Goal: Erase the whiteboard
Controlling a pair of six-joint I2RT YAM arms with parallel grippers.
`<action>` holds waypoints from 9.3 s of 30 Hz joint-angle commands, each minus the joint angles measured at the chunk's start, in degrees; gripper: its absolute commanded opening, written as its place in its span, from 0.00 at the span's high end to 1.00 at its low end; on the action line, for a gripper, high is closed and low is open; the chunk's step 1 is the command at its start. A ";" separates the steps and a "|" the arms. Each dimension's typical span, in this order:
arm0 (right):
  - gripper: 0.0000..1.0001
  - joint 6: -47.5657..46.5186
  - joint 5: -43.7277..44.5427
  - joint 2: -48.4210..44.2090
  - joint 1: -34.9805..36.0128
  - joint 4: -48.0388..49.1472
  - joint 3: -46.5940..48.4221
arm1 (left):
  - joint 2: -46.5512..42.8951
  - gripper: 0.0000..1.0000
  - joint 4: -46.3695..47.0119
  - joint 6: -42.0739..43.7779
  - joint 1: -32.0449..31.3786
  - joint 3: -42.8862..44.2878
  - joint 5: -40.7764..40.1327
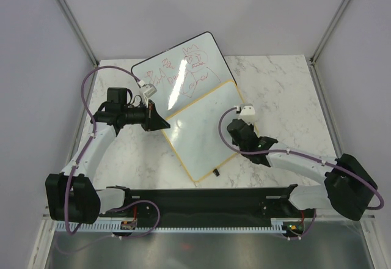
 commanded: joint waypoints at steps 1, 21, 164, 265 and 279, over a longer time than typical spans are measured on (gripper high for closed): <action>1.00 4.14 -7.60 2.64 8.61 9.14 -0.47 | -0.58 0.98 3.72 8.91 -1.01 1.81 -0.53; 1.00 5.21 -11.13 -1.49 -10.97 6.16 -7.15 | -0.76 0.98 3.63 9.53 -1.10 1.90 -0.62; 1.00 -23.02 -15.95 17.84 8.64 23.13 16.66 | 2.93 0.98 1.17 10.76 -2.85 5.24 -2.64; 1.00 -12.91 -9.23 7.65 29.56 6.10 -2.85 | 2.14 0.98 1.79 8.91 -3.73 6.47 -5.72; 1.00 -15.28 -10.05 4.12 17.51 5.46 4.55 | 1.70 0.98 1.79 8.91 -3.73 6.47 -5.89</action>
